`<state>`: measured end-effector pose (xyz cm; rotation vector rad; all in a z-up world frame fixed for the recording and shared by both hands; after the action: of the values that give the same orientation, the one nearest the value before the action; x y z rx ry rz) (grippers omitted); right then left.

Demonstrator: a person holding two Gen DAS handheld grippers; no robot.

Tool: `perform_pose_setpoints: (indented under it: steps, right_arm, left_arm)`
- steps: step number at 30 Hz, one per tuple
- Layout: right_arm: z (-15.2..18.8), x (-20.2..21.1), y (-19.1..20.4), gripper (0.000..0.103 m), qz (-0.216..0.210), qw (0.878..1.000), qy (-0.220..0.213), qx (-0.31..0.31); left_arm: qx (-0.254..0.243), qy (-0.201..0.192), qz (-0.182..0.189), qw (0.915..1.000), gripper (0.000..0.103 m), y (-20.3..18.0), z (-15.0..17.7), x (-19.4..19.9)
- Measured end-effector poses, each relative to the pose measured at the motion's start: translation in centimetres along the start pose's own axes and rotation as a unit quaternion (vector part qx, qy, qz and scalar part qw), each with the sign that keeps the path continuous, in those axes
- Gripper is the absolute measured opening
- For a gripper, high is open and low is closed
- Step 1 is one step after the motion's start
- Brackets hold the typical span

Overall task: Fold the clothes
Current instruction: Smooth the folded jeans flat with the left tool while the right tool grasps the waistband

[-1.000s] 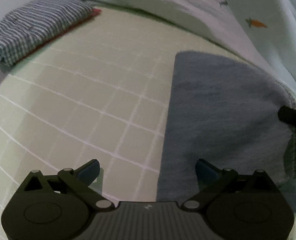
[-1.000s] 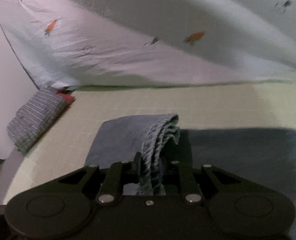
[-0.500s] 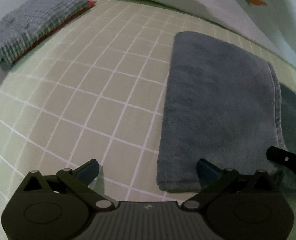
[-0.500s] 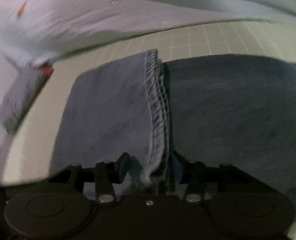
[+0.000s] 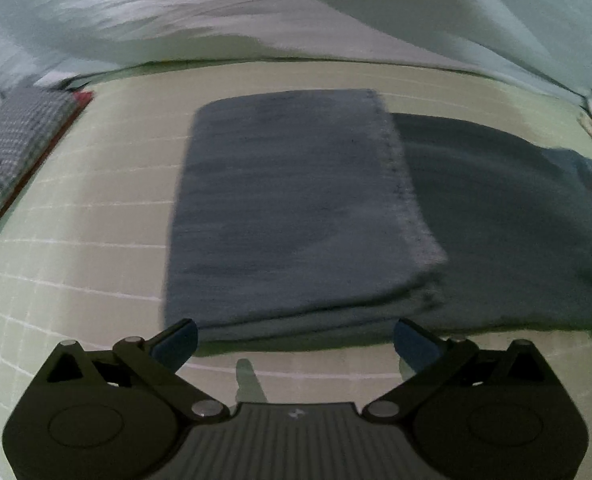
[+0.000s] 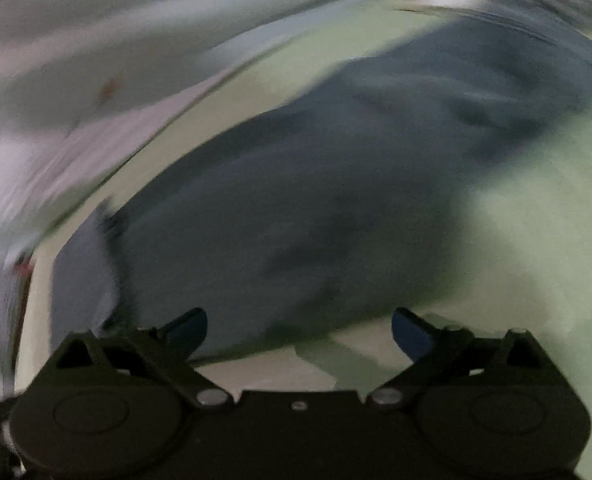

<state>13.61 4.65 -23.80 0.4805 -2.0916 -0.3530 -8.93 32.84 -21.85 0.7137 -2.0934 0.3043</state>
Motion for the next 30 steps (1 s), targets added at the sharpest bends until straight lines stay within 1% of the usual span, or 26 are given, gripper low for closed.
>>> perform_pose_setpoints:
  steps: [1, 3, 5, 7, 9, 12, 14, 18, 21, 23, 24, 25, 26, 27, 28, 29, 30]
  right_arm:
    - [-0.5, 0.3, -2.4, 0.102, 0.013, 0.999, -0.008, -0.036]
    - [-1.7, 0.9, -5.9, 0.103, 0.015, 0.995, -0.037, -0.091]
    - [-3.3, 1.1, -8.4, 0.103, 0.013, 0.989, -0.067, -0.128]
    - [-5.1, 0.7, -10.4, 0.103, 0.006, 0.985, -0.092, -0.148]
    - [-7.1, 0.2, -12.5, 0.103, -0.007, 0.974, -0.119, -0.191]
    - [-10.0, -0.9, -15.3, 0.103, -0.030, 0.955, -0.154, -0.252]
    - [-11.8, -1.9, -16.4, 0.103, -0.033, 0.948, -0.170, -0.267]
    - [-15.2, -3.8, -17.7, 0.103, -0.011, 0.944, -0.195, -0.266]
    - [-16.6, -4.4, -18.8, 0.103, 0.001, 0.938, -0.203, -0.281]
    - [-17.1, -4.0, -19.1, 0.102, 0.006, 0.940, -0.201, -0.277]
    - [-17.4, -4.0, -19.1, 0.093, 0.014, 0.943, -0.199, -0.268]
    - [-17.7, -4.0, -19.1, 0.066, 0.040, 0.950, -0.194, -0.241]
    - [-17.7, -4.1, -18.9, 0.052, 0.068, 0.959, -0.189, -0.201]
    - [-17.7, -4.1, -18.6, 0.043, 0.096, 0.965, -0.183, -0.158]
    - [-17.7, -3.8, -17.8, 0.037, 0.110, 0.969, -0.189, -0.118]
    - [-17.7, -3.3, -16.9, 0.034, 0.118, 0.970, -0.198, -0.078]
    - [-17.7, -2.9, -15.8, 0.029, 0.130, 0.970, -0.204, -0.033]
  left_arm:
    - [-0.006, -0.001, 0.003, 1.0000, 0.103, -0.8, -0.1, 0.2]
    - [-0.017, -0.005, 0.003, 0.9998, 0.103, -2.3, -0.3, 0.7]
    - [-0.026, -0.008, 0.003, 0.9996, 0.103, -3.6, -0.4, 1.2]
    - [-0.032, -0.009, 0.000, 0.9995, 0.103, -4.7, -0.6, 1.6]
    - [-0.035, -0.007, -0.007, 0.9993, 0.103, -5.3, -0.7, 2.0]
    - [-0.038, -0.003, -0.019, 0.9991, 0.103, -5.8, -0.8, 2.3]
    - [-0.037, 0.001, -0.027, 0.9989, 0.103, -6.0, -0.9, 2.3]
    - [-0.023, 0.009, -0.038, 0.9990, 0.103, -6.4, -1.0, 2.3]
    - [-0.012, 0.009, -0.043, 0.9989, 0.103, -6.1, -1.0, 2.4]
    - [-0.003, 0.009, -0.048, 0.9988, 0.103, -5.7, -0.9, 2.4]
    - [0.003, 0.010, -0.050, 0.9987, 0.103, -5.4, -0.8, 2.3]
    - [0.008, 0.011, -0.052, 0.9985, 0.103, -5.2, -0.6, 2.3]
    - [0.013, 0.012, -0.054, 0.9984, 0.103, -4.9, -0.5, 2.3]
    - [0.011, 0.011, -0.054, 0.9984, 0.103, -4.7, -0.4, 2.3]
    - [0.009, 0.009, -0.053, 0.9985, 0.103, -4.6, -0.3, 2.4]
    - [0.006, 0.006, -0.056, 0.9984, 0.103, -4.5, -0.3, 2.5]
    - [0.002, 0.003, -0.059, 0.9982, 0.103, -4.4, -0.2, 2.5]
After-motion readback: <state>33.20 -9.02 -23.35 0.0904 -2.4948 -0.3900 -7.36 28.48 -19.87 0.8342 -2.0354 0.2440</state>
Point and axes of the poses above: each gripper's, at about its wrist camera, not at the fingertips, and x roughly against the way its jaws point, y to its left, z to its underside, the point moved 7 cm from there along -x, roughly the way its jaws point, and after that the axes turned 8 degrees about -y, right-handed, at the moved point
